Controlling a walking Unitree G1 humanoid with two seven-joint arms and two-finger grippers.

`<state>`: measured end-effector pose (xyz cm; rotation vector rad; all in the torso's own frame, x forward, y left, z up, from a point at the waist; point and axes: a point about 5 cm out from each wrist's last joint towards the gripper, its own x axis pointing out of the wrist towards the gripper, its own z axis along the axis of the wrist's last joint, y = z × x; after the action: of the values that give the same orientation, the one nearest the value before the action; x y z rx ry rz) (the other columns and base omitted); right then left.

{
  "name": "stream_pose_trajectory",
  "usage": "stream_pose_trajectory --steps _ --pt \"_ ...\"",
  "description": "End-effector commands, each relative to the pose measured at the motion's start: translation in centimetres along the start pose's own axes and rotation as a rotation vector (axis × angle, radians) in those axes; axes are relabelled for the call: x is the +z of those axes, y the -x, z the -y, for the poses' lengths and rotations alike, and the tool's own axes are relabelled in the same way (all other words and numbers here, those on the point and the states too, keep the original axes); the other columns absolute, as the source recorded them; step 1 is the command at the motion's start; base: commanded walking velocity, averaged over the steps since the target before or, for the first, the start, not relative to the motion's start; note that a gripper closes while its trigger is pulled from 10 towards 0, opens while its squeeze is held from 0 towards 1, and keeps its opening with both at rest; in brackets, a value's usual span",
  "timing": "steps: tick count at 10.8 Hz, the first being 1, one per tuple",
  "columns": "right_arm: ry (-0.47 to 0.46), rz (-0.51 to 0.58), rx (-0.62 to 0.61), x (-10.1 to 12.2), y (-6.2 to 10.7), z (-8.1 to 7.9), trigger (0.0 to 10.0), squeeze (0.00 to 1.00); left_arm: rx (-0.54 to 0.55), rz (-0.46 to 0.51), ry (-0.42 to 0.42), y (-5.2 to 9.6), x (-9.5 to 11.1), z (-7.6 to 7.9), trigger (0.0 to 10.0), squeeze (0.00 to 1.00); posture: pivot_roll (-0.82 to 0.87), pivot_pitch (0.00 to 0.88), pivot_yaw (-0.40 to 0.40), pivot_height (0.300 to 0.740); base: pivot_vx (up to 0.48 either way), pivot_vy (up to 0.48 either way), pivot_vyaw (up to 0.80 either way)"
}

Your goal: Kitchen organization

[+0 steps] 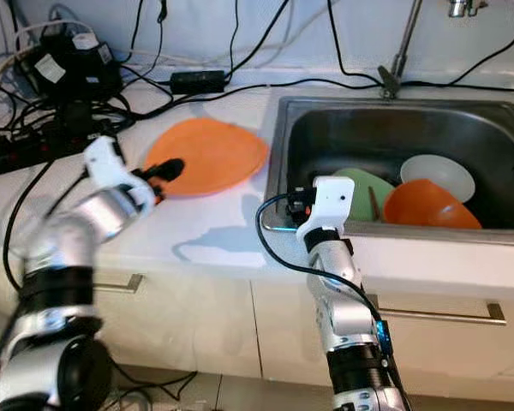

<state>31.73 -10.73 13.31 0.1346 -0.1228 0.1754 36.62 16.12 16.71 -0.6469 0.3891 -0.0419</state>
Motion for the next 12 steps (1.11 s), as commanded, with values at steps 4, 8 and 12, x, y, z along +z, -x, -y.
stream_pose_trajectory --steps 4,8,12 --pt "0.005 0.000 0.006 0.5 -0.4 0.0 10.0 0.00 -0.054 -0.035 0.085 -2.1 -2.5 1.7 10.0 0.00 0.05 0.000 0.060 0.740 0.000 0.000 0.00" --pt "0.006 -0.002 0.010 0.6 -0.5 0.0 10.0 0.00 -0.156 0.041 0.242 -3.3 -2.3 4.0 10.0 0.00 0.04 0.000 0.050 0.740 0.000 0.000 0.00" --pt "0.003 -0.011 0.016 0.5 -0.5 -0.2 10.0 0.00 -0.105 0.082 0.202 -4.2 -2.5 5.1 9.6 0.00 0.03 0.000 0.047 0.740 0.000 0.000 0.00"
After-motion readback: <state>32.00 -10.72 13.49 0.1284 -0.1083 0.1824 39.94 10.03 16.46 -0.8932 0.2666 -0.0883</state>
